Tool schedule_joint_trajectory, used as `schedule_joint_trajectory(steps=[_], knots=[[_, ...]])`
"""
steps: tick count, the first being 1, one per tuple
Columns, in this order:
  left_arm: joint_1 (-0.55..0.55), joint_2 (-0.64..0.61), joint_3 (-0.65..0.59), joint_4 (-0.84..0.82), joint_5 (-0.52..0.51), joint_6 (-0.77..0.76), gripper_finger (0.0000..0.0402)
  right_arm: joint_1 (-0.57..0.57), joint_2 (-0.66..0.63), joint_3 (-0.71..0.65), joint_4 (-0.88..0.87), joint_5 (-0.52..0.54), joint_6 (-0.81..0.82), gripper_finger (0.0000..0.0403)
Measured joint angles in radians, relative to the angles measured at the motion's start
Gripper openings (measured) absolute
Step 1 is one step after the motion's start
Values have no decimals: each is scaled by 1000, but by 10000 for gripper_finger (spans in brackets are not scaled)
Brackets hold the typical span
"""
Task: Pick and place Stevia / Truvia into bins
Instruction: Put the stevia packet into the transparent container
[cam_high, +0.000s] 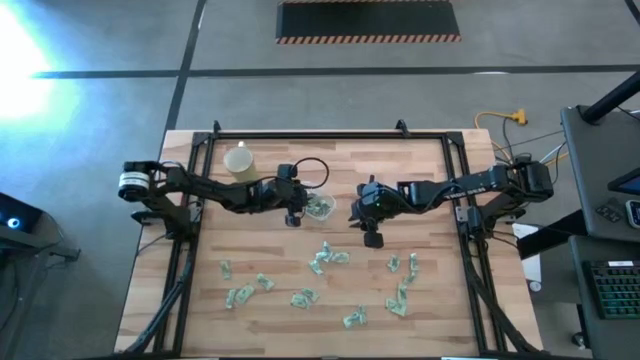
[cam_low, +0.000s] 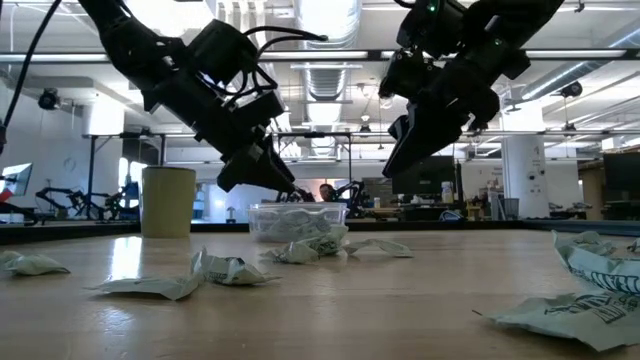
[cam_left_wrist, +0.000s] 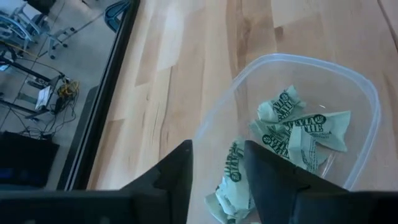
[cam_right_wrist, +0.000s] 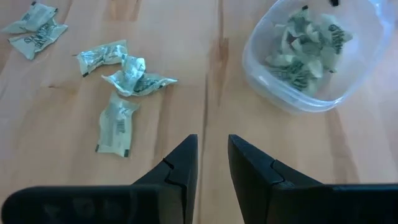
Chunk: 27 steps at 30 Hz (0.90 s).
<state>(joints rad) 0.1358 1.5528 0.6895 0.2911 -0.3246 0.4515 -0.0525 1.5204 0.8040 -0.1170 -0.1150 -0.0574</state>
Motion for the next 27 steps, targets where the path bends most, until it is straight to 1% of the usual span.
schedule_joint_trajectory(steps=[2,6,9,14,18,21,25,27], knots=[[-4,-16,0,-18,-1,-7,135,15,5,-20,39,-32,1,84],[-31,-70,-2,-80,-2,-28,136,54,46,-36,93,-144,-27,88],[-67,-141,-3,-161,-1,-56,137,83,84,-36,125,-173,-29,89],[-142,-281,-8,-304,5,-109,137,122,160,-32,220,-173,-36,85],[-206,-386,-11,-416,9,-163,137,127,203,-32,268,-173,-48,90],[-247,-455,-20,-448,8,-192,137,124,215,-32,281,-167,-47,101],[-288,-533,-43,-460,6,-211,137,124,218,-32,290,-114,-15,120],[-304,-564,-51,-459,7,-212,137,124,218,-32,293,-111,0,131]])
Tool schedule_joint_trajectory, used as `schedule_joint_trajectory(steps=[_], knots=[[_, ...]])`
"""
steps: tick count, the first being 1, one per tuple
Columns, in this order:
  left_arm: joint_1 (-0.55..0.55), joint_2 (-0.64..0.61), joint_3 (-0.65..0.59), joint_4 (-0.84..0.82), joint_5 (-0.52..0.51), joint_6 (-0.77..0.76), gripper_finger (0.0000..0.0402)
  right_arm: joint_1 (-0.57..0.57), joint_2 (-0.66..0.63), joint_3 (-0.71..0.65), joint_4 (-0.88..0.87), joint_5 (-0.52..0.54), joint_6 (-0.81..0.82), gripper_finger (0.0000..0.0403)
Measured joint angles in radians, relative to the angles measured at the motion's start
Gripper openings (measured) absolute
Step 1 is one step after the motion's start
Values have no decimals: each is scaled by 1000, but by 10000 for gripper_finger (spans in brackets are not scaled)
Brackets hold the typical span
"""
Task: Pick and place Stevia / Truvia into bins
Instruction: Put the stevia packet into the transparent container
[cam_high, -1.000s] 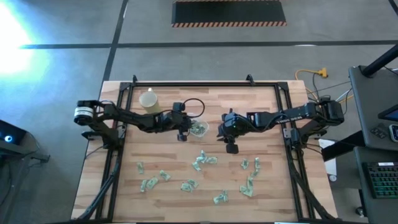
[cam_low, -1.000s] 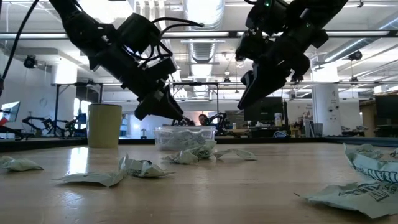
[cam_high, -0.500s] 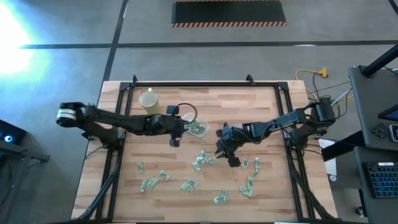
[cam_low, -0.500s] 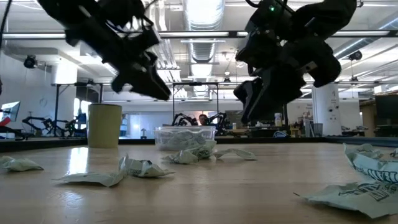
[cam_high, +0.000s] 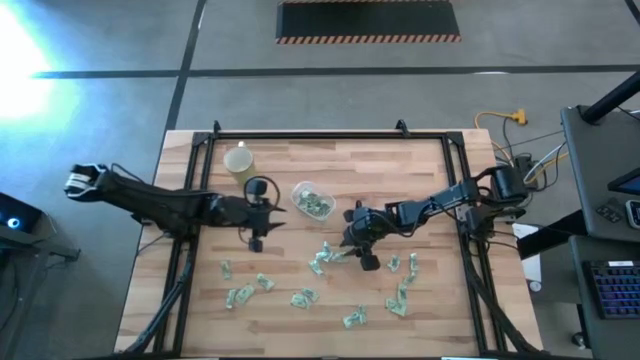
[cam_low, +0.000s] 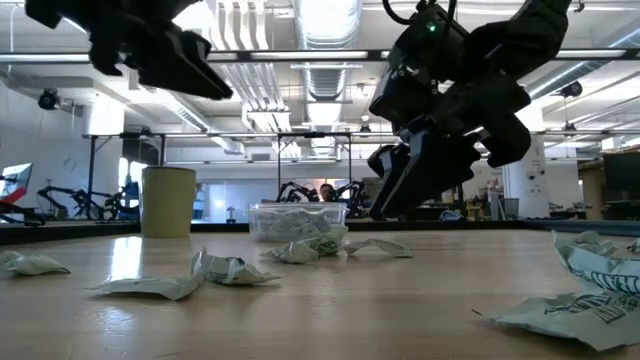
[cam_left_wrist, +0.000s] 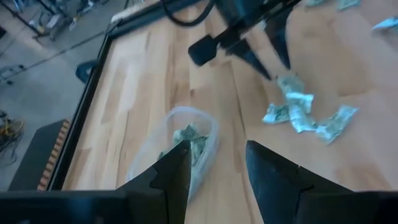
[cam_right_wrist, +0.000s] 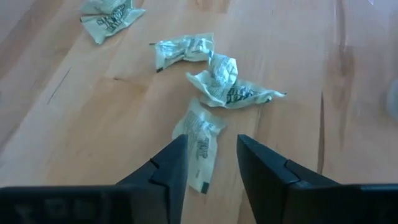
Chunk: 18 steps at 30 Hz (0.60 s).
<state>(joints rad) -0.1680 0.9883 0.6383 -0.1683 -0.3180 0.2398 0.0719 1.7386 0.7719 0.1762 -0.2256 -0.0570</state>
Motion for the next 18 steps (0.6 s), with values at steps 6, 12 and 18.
schedule_joint_trajectory(steps=[6,12,18], knots=[[-38,-43,-8,-6,0,-9,137,4,11,0,12,0,30,160],[-49,-43,-6,-6,0,-24,137,9,77,5,23,0,37,179],[-50,-43,-6,-9,0,-24,137,8,92,19,12,0,39,184]])
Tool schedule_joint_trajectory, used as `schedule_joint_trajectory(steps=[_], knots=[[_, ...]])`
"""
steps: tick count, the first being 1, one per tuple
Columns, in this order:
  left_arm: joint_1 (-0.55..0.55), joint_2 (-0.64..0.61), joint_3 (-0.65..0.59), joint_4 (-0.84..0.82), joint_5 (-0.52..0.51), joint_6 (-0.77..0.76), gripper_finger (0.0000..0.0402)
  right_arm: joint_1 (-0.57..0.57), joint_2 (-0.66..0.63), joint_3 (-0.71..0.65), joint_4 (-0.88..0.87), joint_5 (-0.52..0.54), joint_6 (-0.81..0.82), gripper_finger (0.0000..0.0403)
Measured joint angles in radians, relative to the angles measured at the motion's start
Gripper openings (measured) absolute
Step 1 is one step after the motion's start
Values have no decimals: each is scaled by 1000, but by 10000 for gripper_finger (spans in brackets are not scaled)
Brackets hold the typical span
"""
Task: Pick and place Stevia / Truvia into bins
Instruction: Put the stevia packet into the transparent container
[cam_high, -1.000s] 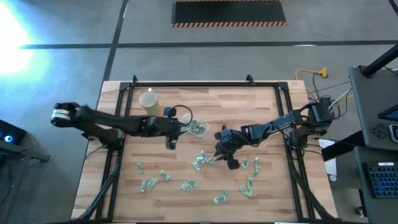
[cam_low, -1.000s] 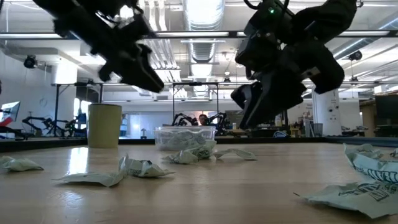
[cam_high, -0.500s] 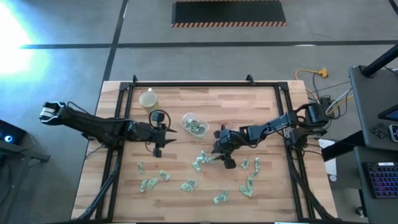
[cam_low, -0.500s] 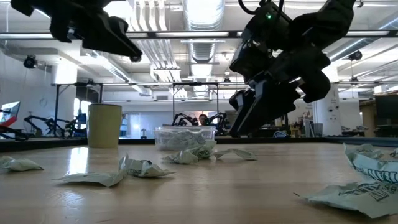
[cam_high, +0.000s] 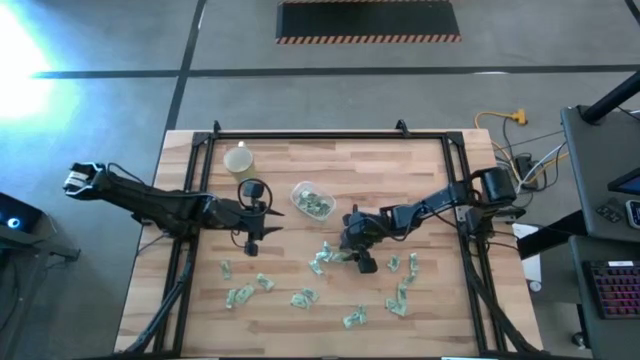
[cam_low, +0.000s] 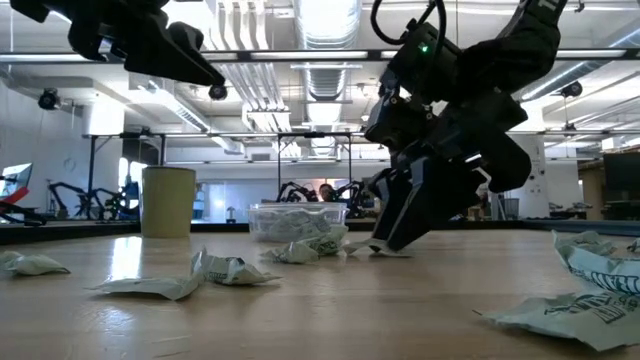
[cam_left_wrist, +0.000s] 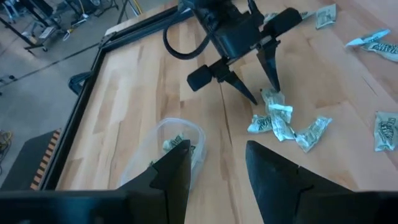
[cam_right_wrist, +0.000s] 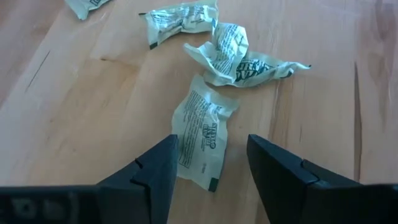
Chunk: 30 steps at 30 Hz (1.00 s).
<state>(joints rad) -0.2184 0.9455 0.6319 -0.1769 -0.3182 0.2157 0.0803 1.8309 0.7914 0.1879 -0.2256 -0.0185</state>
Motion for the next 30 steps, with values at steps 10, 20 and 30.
schedule_joint_trajectory(steps=[10,20,30], knots=[[-1,0,0,1,0,0,137,0,-9,0,-26,0,-35,138],[0,0,0,2,0,0,137,0,-12,1,-42,-3,-85,43],[0,0,0,2,0,0,137,0,-91,54,-231,97,-107,10]])
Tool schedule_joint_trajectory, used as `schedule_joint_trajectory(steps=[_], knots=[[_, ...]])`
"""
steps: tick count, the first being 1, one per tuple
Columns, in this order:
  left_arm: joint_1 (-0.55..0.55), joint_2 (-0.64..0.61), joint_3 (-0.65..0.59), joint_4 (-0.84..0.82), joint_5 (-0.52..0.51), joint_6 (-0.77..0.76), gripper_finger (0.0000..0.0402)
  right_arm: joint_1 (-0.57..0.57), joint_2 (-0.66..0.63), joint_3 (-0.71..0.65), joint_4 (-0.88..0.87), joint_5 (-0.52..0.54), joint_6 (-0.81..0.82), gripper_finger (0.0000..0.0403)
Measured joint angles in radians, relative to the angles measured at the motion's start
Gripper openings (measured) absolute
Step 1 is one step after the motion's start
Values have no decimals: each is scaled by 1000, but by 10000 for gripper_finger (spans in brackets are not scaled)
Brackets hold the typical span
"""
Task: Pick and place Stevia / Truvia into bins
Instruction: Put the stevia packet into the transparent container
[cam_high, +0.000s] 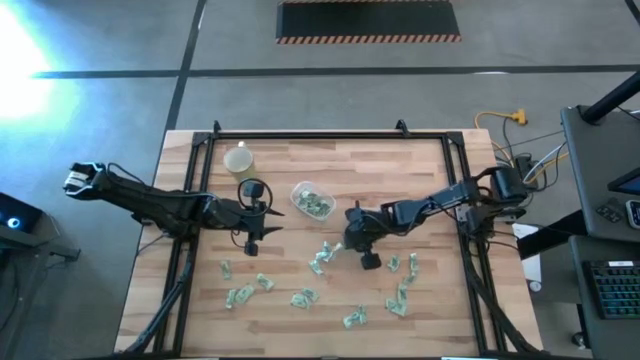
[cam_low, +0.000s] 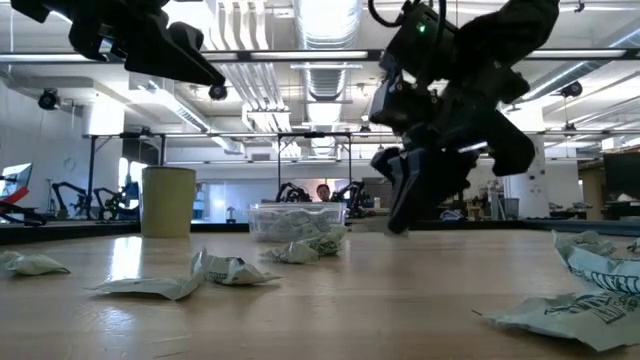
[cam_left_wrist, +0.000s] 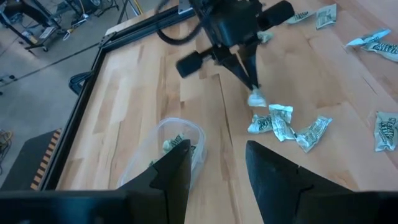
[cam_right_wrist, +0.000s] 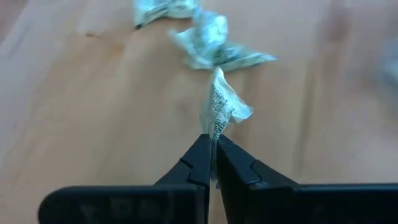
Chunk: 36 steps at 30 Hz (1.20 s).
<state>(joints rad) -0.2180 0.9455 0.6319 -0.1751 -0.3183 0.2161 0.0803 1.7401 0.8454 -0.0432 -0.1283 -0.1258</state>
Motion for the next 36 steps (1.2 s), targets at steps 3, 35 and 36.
schedule_joint_trajectory(steps=[3,35,36], knots=[[0,0,0,0,0,0,137,0,-35,2,-14,70,-15,10],[0,0,0,2,0,-53,137,-197,-1,2,415,276,-231,13],[0,0,0,2,0,-54,137,-202,4,2,416,276,-233,13]])
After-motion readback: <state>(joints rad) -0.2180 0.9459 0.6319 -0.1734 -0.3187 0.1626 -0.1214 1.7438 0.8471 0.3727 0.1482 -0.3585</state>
